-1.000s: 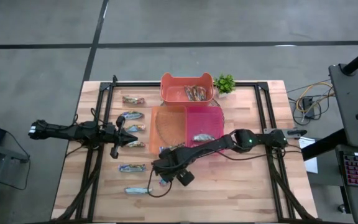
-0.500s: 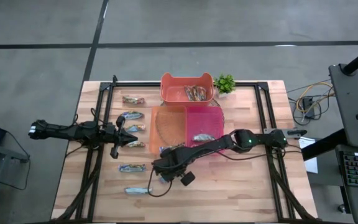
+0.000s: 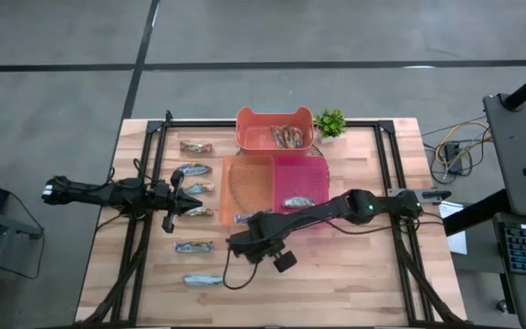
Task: Pick and place Granola Bars by type
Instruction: Put the red granola bar into the pink bin
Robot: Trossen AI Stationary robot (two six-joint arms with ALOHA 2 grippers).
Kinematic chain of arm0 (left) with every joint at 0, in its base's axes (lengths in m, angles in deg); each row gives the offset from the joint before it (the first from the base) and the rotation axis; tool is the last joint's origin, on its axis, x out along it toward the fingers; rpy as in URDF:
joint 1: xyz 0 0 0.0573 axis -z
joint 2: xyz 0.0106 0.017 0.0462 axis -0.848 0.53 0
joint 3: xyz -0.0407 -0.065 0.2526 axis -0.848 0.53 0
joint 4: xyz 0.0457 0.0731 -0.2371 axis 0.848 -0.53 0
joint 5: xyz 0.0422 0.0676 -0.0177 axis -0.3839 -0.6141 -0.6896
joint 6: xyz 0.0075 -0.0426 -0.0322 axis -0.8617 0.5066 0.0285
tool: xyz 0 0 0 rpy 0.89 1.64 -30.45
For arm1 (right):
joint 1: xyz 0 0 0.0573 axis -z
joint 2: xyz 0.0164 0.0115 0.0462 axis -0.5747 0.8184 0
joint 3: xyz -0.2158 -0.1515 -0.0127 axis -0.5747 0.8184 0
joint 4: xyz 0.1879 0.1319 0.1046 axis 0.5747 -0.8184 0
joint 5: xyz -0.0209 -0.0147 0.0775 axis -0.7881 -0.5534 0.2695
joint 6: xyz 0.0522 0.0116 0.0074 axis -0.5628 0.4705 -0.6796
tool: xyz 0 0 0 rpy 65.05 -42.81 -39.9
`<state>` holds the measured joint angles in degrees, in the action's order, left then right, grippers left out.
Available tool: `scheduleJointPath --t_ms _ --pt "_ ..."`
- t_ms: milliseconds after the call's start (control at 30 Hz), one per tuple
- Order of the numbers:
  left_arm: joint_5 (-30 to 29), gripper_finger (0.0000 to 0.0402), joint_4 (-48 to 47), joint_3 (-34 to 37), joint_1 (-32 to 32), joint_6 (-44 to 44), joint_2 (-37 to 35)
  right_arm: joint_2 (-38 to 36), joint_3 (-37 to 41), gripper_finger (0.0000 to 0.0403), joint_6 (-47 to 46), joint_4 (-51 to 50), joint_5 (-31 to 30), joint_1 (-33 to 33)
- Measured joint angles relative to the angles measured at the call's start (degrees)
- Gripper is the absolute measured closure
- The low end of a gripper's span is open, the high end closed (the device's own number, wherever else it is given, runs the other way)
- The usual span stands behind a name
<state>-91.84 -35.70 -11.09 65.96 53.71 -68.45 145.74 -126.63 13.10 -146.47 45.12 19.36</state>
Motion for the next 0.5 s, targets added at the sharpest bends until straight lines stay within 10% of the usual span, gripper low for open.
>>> scheduleJointPath --t_ms 500 --pt "0.0 0.0401 0.0 0.0 0.0 0.0 0.0 -6.0 -0.3 0.0386 -16.2 -5.3 0.2 -4.8"
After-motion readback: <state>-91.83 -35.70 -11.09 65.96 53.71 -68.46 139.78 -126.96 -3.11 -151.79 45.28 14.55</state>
